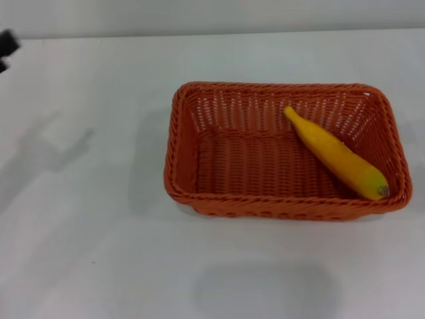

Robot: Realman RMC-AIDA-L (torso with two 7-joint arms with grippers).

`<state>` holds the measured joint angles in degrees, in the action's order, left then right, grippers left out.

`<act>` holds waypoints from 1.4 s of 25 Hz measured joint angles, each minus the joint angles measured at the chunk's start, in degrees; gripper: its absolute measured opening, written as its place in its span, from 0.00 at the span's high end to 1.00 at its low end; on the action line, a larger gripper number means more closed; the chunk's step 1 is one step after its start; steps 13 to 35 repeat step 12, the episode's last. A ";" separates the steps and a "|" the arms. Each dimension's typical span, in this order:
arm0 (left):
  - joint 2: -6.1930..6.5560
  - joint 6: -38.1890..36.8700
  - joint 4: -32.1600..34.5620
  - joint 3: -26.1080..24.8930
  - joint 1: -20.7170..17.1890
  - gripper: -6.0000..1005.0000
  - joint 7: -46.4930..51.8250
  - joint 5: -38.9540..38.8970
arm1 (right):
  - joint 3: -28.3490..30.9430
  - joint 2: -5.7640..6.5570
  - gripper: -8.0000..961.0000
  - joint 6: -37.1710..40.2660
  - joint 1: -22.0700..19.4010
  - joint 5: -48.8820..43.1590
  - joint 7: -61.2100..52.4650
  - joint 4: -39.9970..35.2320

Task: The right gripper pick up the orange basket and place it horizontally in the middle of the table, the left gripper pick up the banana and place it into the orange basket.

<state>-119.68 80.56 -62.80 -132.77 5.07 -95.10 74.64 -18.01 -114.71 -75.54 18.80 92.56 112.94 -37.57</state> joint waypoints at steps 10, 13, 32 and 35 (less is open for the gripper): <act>-0.03 7.91 20.13 -10.50 -1.87 0.11 -22.34 -7.43 | 7.40 0.07 0.17 -6.81 -1.83 3.70 7.66 7.25; 0.00 8.27 21.95 -12.27 -1.72 0.11 -24.09 -8.82 | 7.69 0.04 0.17 -7.60 -2.30 3.84 8.27 7.64; 0.00 8.27 21.95 -12.27 -1.72 0.11 -24.09 -8.82 | 7.69 0.04 0.17 -7.60 -2.30 3.84 8.27 7.64; 0.00 8.27 21.95 -12.27 -1.72 0.11 -24.09 -8.82 | 7.69 0.04 0.17 -7.60 -2.30 3.84 8.27 7.64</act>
